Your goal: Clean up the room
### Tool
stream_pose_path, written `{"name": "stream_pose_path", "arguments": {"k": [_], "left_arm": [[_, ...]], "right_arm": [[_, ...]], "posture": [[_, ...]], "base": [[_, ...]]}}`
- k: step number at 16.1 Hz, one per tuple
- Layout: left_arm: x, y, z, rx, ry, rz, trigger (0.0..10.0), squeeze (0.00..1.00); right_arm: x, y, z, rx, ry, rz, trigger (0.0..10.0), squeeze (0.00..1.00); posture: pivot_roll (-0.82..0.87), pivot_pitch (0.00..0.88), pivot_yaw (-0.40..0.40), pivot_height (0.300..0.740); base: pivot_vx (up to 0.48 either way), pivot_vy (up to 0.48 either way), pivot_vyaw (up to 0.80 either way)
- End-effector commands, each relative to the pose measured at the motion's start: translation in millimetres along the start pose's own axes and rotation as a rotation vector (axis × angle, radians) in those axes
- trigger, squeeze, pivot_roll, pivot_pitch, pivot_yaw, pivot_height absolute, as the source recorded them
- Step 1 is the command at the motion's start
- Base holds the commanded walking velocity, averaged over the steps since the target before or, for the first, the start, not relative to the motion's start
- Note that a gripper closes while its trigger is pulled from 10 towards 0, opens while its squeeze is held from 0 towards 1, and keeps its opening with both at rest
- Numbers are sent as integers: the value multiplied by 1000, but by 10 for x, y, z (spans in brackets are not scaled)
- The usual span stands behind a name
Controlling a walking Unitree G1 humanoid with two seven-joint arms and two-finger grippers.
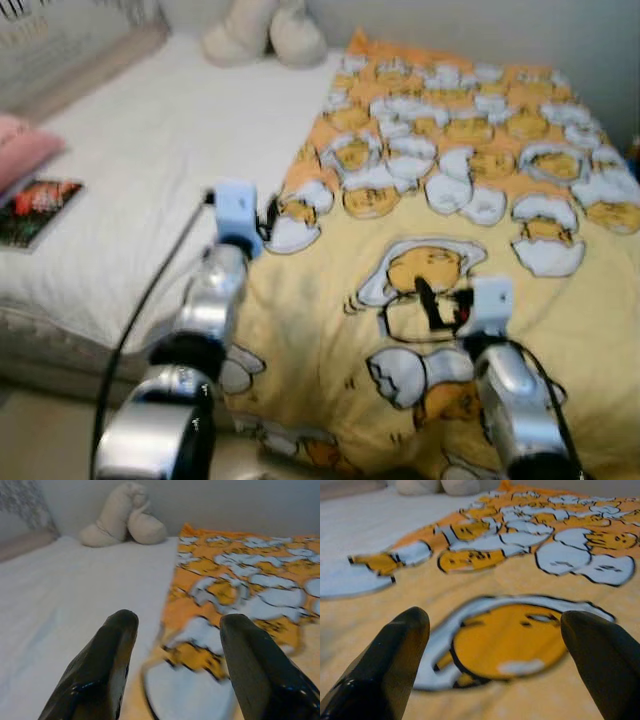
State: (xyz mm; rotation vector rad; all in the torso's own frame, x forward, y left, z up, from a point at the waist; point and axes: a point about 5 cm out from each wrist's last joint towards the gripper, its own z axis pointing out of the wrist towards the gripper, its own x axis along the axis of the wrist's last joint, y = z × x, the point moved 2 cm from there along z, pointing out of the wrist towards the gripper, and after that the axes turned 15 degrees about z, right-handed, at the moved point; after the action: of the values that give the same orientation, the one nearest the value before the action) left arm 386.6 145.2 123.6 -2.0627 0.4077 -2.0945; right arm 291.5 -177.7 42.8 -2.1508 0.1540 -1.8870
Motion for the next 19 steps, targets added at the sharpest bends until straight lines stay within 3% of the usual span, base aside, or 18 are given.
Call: {"name": "stream_pose_path", "arguments": {"k": [1,4,5,6,7,9,10,11,13,15,16,19], "left_arm": [[-71,-42,3,11,-37,-10,10000,0],[85,139,213,-40,-104,65,10000,0],[156,193,255,-62,-102,64,10000,0],[179,209,269,-68,-102,63,10000,0],[300,218,321,-73,-73,116,10000,0],[383,141,371,-23,-77,200,10000,0],[405,-2,393,47,-92,272,10000,0],[348,-155,386,104,-134,293,10000,0],[256,-309,355,143,-170,314,10000,0],[174,-431,324,159,-200,269,10000,0],[68,-403,293,126,-241,194,10000,0],[-167,-251,198,65,-315,172,10000,0]], "right_arm": [[9,-47,-33,15,14,1,10000,0],[-69,-50,-537,-13,-3,-8,10000,0],[-98,-72,-766,-28,-23,-7,10000,0],[-106,-84,-847,-33,-32,-5,10000,0],[-159,-159,-1192,-47,-77,5,10000,0],[-234,-274,-1629,-71,-158,20,10000,0],[-259,-378,-1940,-91,-223,45,10000,0],[-287,-460,-2163,-96,-292,62,10000,0],[-281,-515,-2324,-108,-344,76,10000,0],[-225,-536,-2449,-117,-383,88,10000,0],[-204,-544,-2582,-113,-443,81,10000,0],[-196,-543,-2639,-115,-471,79,10000,0]], "posture": [[-49,0,34,740],[-193,3,38,740],[-237,58,33,740],[-237,58,33,740],[-316,155,25,740],[-361,239,2,740],[-380,293,-11,740],[-384,315,-20,740],[-387,345,-34,740],[-380,380,-51,740],[-381,412,-73,740],[-375,410,-78,740]], "base": [[480,0,0],[160,0,0],[0,0,0],[0,0,0],[0,0,0],[0,0,0],[0,0,0],[0,0,0],[0,0,0],[0,0,0],[0,0,0],[0,0,0]]}}
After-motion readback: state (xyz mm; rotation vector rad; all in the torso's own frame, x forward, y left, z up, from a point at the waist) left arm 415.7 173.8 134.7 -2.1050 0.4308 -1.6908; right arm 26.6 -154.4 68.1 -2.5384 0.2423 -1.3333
